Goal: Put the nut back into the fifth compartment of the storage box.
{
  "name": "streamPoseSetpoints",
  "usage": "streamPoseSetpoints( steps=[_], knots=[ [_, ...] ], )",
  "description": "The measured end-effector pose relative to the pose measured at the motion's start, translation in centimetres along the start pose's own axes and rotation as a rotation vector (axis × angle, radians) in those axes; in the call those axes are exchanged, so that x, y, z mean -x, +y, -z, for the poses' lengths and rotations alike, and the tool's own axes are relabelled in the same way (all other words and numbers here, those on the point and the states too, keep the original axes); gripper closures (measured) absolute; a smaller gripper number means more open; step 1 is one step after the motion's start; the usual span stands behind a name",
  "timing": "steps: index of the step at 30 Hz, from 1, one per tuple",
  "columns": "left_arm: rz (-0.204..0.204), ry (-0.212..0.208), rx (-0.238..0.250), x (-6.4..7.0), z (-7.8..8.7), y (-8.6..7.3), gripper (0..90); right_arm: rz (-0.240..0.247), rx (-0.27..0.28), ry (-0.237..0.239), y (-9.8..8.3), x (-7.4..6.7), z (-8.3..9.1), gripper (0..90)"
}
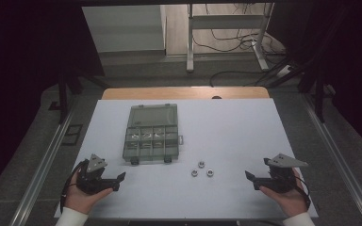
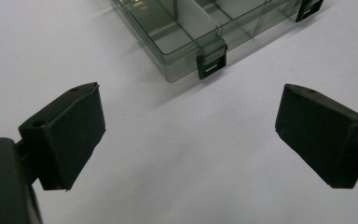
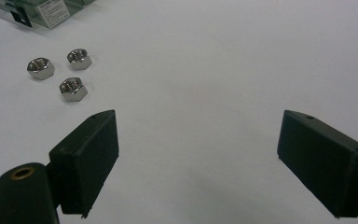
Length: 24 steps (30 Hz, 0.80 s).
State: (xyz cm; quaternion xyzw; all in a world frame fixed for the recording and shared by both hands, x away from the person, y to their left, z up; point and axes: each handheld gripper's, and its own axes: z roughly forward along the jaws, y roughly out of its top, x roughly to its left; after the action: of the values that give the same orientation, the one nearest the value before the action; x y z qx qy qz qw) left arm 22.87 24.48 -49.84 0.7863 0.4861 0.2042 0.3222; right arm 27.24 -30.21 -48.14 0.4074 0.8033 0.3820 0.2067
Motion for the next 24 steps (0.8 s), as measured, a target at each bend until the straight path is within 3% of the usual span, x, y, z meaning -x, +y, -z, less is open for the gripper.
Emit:
streamPoseSetpoints(
  steps=[24],
  knots=[
    [0.01,0.007,0.001,-0.27,0.5,-0.2,8.3,0.03,-0.021,0.007,0.05,-0.37,-0.39,12.8]
  ],
)
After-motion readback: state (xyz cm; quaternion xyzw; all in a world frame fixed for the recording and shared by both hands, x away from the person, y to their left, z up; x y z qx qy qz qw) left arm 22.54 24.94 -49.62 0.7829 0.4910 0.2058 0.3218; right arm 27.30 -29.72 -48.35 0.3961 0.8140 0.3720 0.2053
